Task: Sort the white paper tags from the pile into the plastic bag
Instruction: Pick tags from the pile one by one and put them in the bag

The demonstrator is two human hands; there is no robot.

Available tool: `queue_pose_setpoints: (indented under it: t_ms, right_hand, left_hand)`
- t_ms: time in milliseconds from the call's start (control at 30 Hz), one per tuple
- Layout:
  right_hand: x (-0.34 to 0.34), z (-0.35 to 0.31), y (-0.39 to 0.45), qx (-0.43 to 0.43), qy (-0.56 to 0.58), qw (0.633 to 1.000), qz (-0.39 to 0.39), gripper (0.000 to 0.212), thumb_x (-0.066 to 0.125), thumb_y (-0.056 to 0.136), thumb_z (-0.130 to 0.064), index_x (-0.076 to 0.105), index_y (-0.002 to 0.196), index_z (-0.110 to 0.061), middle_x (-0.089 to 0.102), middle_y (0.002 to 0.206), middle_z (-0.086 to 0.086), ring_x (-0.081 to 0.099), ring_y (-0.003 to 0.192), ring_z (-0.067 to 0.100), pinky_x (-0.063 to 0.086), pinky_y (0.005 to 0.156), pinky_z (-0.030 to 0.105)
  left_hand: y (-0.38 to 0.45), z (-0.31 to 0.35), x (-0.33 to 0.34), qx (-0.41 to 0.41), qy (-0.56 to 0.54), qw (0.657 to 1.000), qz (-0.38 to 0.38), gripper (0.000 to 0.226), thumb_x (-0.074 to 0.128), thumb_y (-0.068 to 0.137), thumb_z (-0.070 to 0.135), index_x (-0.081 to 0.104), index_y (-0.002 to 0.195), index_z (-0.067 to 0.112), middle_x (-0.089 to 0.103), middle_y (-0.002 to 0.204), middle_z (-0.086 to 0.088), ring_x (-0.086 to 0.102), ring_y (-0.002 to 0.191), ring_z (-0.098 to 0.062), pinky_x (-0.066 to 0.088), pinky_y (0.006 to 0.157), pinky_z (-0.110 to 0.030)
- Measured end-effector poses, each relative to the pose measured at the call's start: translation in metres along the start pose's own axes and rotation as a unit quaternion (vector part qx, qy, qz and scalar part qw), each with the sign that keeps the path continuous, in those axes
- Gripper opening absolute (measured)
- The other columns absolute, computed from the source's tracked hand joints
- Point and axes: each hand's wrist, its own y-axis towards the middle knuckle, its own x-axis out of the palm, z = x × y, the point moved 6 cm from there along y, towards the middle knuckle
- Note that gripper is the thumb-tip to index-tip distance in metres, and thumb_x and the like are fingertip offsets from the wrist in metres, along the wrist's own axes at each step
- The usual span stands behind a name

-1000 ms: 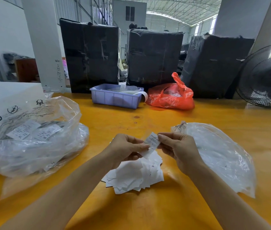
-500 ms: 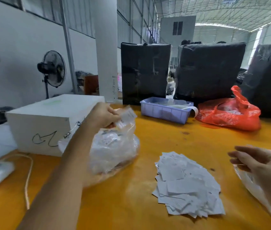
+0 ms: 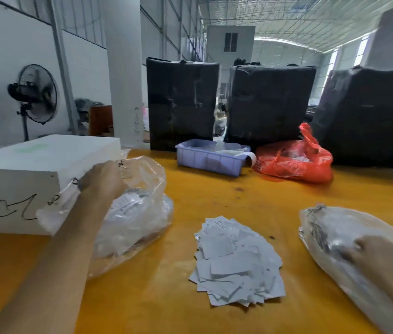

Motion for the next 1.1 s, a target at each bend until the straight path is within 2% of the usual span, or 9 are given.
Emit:
queue_pose_setpoints:
  t_ms: [67,167,267,433,600,700,867,1000,1100]
  right_hand:
    - [0.003,-0.019,-0.006,-0.034,0.004,0.999,0.016,0.018,0.073,0.082,-0.024,0.071,0.079,-0.007,0.069,0.085,0.013,0.062,0.082,0.029,0.043,0.065,0.032]
    - [0.008,-0.010,0.001,-0.030,0.019,0.999,0.004,0.010,0.066,0.085,-0.018,0.071,0.084,-0.009,0.069,0.092,0.010,0.061,0.092,0.028,0.043,0.068,0.030]
    - [0.017,-0.018,0.001,-0.080,0.006,0.996,-0.025,0.020,0.063,0.086,-0.026,0.069,0.099,-0.012,0.063,0.104,0.010,0.055,0.105,0.030,0.044,0.082,0.034]
    - [0.010,-0.015,0.000,-0.081,-0.031,0.996,0.005,0.020,0.053,0.092,-0.017,0.072,0.095,-0.014,0.064,0.101,0.005,0.058,0.097,0.024,0.046,0.074,0.030]
    - [-0.001,-0.009,0.004,-0.043,0.059,0.997,0.033,0.016,0.053,0.087,-0.002,0.058,0.072,-0.005,0.064,0.083,0.014,0.061,0.089,0.030,0.035,0.062,0.027]
    - [-0.018,-0.011,0.006,-0.041,0.136,0.987,0.076,0.012,0.060,0.085,-0.005,0.069,0.077,-0.001,0.069,0.082,0.012,0.063,0.084,0.026,0.037,0.064,0.025]
    - [-0.043,-0.019,-0.008,-0.013,0.400,0.900,0.169,0.012,0.060,0.091,-0.014,0.063,0.083,-0.006,0.071,0.072,0.007,0.068,0.061,0.017,0.056,0.062,0.033]
    - [-0.026,-0.059,-0.027,0.008,0.631,0.776,0.008,0.010,0.059,0.091,-0.012,0.062,0.086,-0.004,0.071,0.071,0.009,0.067,0.058,0.021,0.055,0.051,0.025]
    - [-0.003,-0.103,-0.054,-0.035,0.616,0.780,-0.103,0.009,0.064,0.088,-0.013,0.064,0.082,-0.007,0.068,0.066,0.005,0.061,0.049,0.013,0.048,0.043,0.021]
  left_hand:
    - [-0.001,0.021,-0.002,0.043,-0.049,0.997,0.043,0.019,0.061,0.089,0.023,0.064,0.101,0.008,0.063,0.089,-0.012,0.057,0.078,-0.026,0.040,0.058,-0.032]
    - [-0.032,0.081,-0.001,0.179,-0.140,0.971,0.075,0.024,0.064,0.088,0.027,0.068,0.107,0.012,0.067,0.101,-0.009,0.059,0.091,-0.027,0.051,0.075,-0.038]
    - [-0.065,0.118,0.010,0.264,-0.211,0.940,0.053,0.023,0.066,0.087,0.026,0.070,0.105,0.013,0.070,0.101,-0.005,0.061,0.088,-0.023,0.050,0.079,-0.035]
    - [-0.121,0.159,0.054,0.355,-0.287,0.890,-0.015,0.008,0.068,0.084,0.014,0.075,0.088,0.013,0.073,0.083,0.001,0.062,0.066,-0.015,0.046,0.066,-0.027]
    - [-0.144,0.167,0.088,0.373,-0.314,0.871,-0.051,0.009,0.067,0.086,0.013,0.075,0.090,0.014,0.072,0.085,0.003,0.061,0.066,-0.007,0.047,0.062,-0.021]
    - [-0.147,0.166,0.086,0.376,-0.352,0.856,-0.035,0.009,0.069,0.083,0.008,0.075,0.088,0.012,0.073,0.082,0.002,0.063,0.065,-0.006,0.052,0.062,-0.026]
    - [-0.150,0.167,0.084,0.359,-0.395,0.845,-0.034,0.009,0.069,0.082,0.007,0.075,0.086,0.013,0.070,0.077,0.008,0.064,0.068,-0.004,0.047,0.059,-0.012]
    - [-0.152,0.169,0.085,0.294,-0.500,0.804,-0.133,0.008,0.069,0.084,0.021,0.073,0.080,0.016,0.072,0.071,0.004,0.067,0.067,-0.008,0.051,0.061,-0.015]
    - [-0.160,0.177,0.091,0.182,-0.612,0.700,-0.320,0.053,0.060,0.071,0.055,0.070,0.088,0.006,0.074,0.080,-0.011,0.069,0.069,-0.020,0.056,0.061,-0.024]
